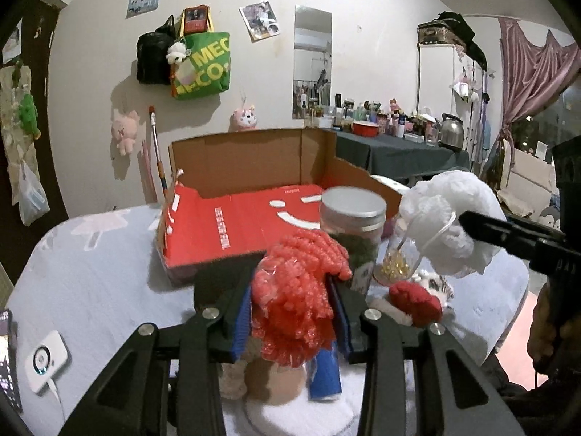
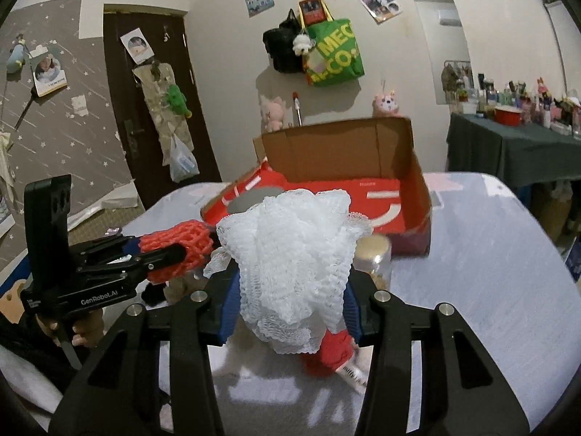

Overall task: Organize soft objects
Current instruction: 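Grasp the red-orange mesh scrubber with the left tool while the right tool grasps the white bath puff, then carry the scrubber and bath puff into the red-lined box and open both tools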

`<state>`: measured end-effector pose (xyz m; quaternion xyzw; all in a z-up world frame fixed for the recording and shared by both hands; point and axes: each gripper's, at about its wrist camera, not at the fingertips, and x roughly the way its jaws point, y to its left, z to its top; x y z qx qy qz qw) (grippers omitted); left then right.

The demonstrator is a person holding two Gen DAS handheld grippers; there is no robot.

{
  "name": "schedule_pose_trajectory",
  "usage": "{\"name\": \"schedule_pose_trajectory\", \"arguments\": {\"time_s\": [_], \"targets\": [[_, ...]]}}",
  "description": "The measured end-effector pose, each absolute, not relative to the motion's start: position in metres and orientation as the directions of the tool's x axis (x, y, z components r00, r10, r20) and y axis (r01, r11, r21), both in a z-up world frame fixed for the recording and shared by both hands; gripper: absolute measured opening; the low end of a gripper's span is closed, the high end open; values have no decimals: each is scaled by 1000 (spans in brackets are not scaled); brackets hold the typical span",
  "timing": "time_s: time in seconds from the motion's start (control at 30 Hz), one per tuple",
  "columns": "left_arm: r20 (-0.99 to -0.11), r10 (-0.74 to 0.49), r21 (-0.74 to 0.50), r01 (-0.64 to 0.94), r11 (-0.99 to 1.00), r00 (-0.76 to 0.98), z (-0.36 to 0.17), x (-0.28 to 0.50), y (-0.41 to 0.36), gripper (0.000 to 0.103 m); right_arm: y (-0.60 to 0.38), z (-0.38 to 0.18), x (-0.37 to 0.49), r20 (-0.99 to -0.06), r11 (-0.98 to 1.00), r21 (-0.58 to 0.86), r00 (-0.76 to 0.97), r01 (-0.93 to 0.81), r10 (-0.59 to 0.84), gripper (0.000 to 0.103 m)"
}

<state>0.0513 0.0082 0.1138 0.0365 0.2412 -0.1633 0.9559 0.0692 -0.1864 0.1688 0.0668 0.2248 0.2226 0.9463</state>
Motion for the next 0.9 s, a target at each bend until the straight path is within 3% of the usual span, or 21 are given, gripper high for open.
{"name": "schedule_pose_trajectory", "arguments": {"time_s": [0.5, 0.9], "targets": [[-473, -336, 41, 401, 915, 814, 154, 100, 13, 40, -192, 220, 119, -372, 879, 149, 798, -453, 474, 44], [-564, -312, 110, 444, 889, 765, 171, 188, 1, 40, -182, 237, 234, -501, 853, 135, 708, -504, 498, 45]]}}
